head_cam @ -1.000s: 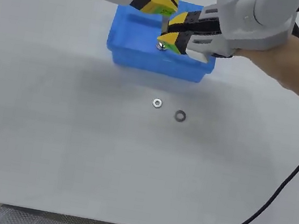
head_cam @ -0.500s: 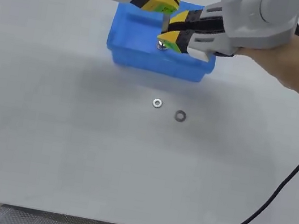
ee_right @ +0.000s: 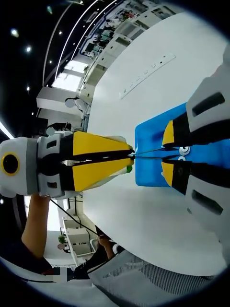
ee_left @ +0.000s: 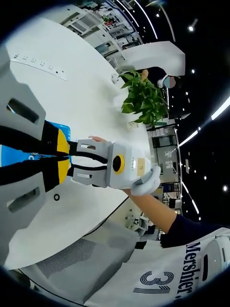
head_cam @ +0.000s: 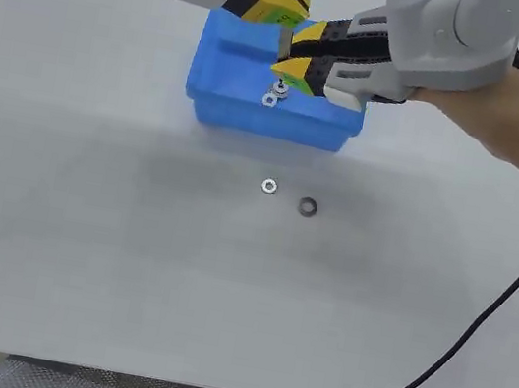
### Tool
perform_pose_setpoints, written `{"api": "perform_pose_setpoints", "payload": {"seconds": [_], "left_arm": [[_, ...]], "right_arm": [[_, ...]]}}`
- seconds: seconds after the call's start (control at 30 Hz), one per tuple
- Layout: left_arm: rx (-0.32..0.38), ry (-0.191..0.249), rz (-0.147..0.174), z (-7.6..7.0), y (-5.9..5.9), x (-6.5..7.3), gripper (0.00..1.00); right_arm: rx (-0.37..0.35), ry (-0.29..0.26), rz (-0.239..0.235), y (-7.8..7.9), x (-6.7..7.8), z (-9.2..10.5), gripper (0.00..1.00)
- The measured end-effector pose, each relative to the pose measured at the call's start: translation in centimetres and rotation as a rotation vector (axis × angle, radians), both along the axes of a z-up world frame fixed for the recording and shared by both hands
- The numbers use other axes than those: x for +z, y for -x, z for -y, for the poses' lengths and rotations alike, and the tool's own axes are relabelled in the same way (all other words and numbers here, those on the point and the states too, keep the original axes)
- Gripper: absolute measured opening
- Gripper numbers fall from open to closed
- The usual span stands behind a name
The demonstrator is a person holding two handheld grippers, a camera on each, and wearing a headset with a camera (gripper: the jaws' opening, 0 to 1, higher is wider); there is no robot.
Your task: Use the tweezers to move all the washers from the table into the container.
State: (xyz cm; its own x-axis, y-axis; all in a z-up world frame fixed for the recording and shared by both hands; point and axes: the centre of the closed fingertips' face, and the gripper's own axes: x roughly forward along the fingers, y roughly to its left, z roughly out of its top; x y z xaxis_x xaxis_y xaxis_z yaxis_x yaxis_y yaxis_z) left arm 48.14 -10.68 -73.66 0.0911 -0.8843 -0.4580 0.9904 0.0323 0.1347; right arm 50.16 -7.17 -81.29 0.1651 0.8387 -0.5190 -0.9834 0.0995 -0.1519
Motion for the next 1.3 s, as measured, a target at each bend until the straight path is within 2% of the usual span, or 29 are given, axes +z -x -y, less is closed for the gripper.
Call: {"api": "perform_pose_setpoints", "payload": {"seconds": [0.23,0.33,0.53,0.73,0.8,1.0,1.2,1.3], "left_arm": [[0.000,0.006,0.010,0.3,0.9,1.3,0.05],[-0.016,0.003,0.022,0.6,2.0,2.0,0.05],[-0.033,-0.004,0.019,1.1,3.8,2.4,0.05],[-0.051,-0.006,0.014,1.7,5.6,2.4,0.05],[-0.055,-0.004,0.011,1.9,6.4,2.4,0.05],[-0.069,0.007,-0.005,2.3,8.0,2.0,0.05],[-0.062,0.013,-0.033,2.3,8.9,0.9,0.05],[-0.054,0.020,-0.043,2.4,9.3,0.9,0.05]], "right_arm": [[-0.005,-0.020,0.009,1.0,1.4,0.4,0.12],[0.001,-0.030,0.013,1.9,2.0,0.5,0.12],[0.029,-0.022,0.021,3.9,2.5,0.9,0.12],[0.057,0.001,0.024,6.0,2.4,1.5,0.12],[0.061,0.003,0.021,6.3,2.4,1.6,0.12],[0.079,0.009,0.004,8.6,1.9,1.9,0.12],[0.084,0.020,-0.020,10.4,0.7,1.9,0.12],[0.080,0.014,-0.032,10.9,0.4,1.9,0.12]]}}
